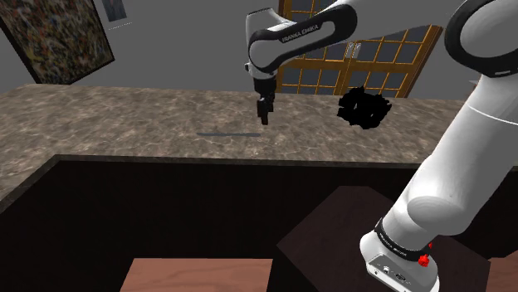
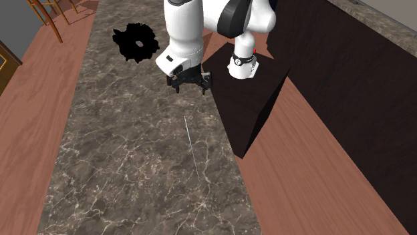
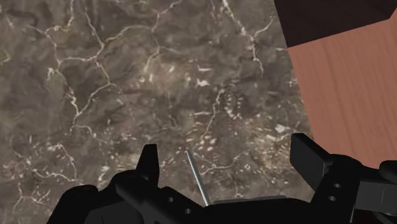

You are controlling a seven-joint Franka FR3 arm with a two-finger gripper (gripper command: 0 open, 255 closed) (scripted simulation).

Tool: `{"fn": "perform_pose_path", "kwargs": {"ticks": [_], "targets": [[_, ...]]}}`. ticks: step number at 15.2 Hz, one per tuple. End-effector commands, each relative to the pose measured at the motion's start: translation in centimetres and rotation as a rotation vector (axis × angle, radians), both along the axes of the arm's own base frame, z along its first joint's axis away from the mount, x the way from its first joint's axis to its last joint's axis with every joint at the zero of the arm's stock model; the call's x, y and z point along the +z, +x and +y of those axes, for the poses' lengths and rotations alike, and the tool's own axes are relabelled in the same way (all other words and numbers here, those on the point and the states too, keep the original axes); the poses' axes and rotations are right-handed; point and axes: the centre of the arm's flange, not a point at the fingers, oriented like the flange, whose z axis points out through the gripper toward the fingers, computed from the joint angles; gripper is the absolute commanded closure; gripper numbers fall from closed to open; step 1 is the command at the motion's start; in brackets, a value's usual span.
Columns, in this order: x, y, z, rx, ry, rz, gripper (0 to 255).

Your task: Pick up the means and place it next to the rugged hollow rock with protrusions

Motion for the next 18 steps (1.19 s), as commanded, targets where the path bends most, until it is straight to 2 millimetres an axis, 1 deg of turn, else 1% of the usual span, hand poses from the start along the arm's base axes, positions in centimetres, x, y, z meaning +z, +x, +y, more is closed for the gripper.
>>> {"fn": "perform_pose_path", "kwargs": {"ticks": [1, 5, 10, 11, 17, 18], "targets": [[-1.2, 2.1, 1.3, 0.052, 0.001, 0.000, 0], [-3.2, 6.0, 3.9, 0.152, 0.003, 0.000, 0], [-5.8, 10.6, 7.8, 0.277, 0.005, 0.000, 0], [-5.9, 10.8, 7.9, 0.282, 0.005, 0.000, 0], [-9.0, 10.6, 7.5, 0.282, 0.005, 0.000, 0], [-9.8, 10.5, 7.4, 0.282, 0.005, 0.000, 0]]}}
